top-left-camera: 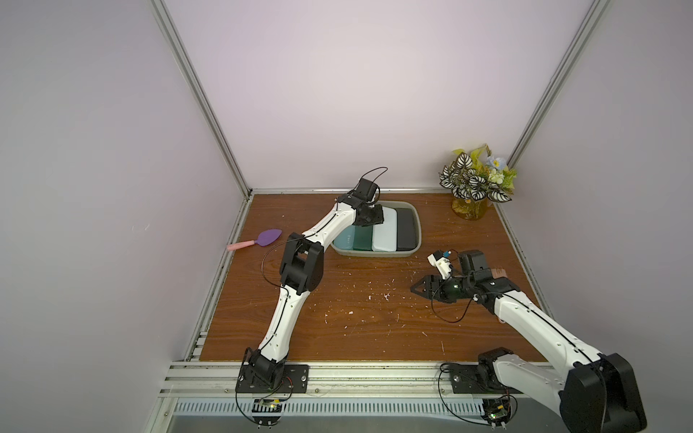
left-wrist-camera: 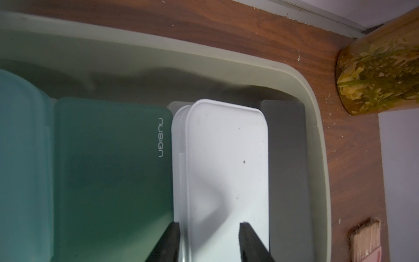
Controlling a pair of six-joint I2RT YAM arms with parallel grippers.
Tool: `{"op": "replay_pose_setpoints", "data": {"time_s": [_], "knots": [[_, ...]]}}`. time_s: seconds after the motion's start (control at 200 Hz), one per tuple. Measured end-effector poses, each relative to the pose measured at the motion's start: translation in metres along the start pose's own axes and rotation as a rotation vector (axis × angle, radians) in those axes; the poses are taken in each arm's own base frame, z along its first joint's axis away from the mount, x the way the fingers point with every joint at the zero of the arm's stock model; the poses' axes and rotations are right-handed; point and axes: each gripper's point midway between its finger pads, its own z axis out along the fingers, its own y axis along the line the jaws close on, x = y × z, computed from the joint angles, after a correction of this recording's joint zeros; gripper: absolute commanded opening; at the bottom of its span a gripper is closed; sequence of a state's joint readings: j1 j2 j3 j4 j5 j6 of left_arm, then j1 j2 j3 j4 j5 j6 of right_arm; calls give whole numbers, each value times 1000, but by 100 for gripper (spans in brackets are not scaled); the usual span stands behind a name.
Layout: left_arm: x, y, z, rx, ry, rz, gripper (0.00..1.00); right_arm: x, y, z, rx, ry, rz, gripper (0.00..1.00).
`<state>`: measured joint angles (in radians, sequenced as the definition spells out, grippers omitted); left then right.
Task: Put the pencil case into the storage box
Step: Place the pencil case at the storage box.
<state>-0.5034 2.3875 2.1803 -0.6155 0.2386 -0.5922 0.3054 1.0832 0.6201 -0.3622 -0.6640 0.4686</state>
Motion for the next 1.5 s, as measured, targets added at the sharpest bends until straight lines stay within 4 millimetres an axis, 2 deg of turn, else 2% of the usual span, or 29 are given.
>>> {"op": "replay_pose_setpoints", "data": {"time_s": [0.43, 0.606, 0.701, 0.841, 0.961, 1.021, 1.121, 1.251, 1.321, 1.396, 1.496], "knots": [[7, 6, 7, -11, 20, -7, 33, 0, 0, 0, 1, 1, 1, 73], [10, 8, 9, -22, 22, -7, 34, 0, 0, 0, 0, 1, 1, 73], [10, 10, 11, -31, 15, -2, 40, 0, 0, 0, 0, 1, 3, 73], [7, 9, 8, -39, -9, 10, 59, 0, 0, 0, 0, 0, 4, 73], [8, 12, 0, -69, -13, 17, 64, 0, 0, 0, 0, 0, 4, 73], [7, 13, -6, -83, -20, 23, 64, 0, 0, 0, 0, 1, 4, 73], [1, 9, -24, -91, -45, 29, 55, 0, 0, 0, 0, 1, 4, 73], [-12, -5, -61, -69, -100, 41, 31, -1, 1, -1, -1, -2, 2, 72], [-15, -12, -80, -55, -126, 50, 22, -3, 2, -1, -3, -5, 0, 72], [-14, -16, -98, -51, -143, 54, 23, -6, 5, -3, -4, -11, -5, 72], [-6, -12, -122, -76, -162, 60, 36, -13, 10, -7, 2, -27, -16, 72]]}}
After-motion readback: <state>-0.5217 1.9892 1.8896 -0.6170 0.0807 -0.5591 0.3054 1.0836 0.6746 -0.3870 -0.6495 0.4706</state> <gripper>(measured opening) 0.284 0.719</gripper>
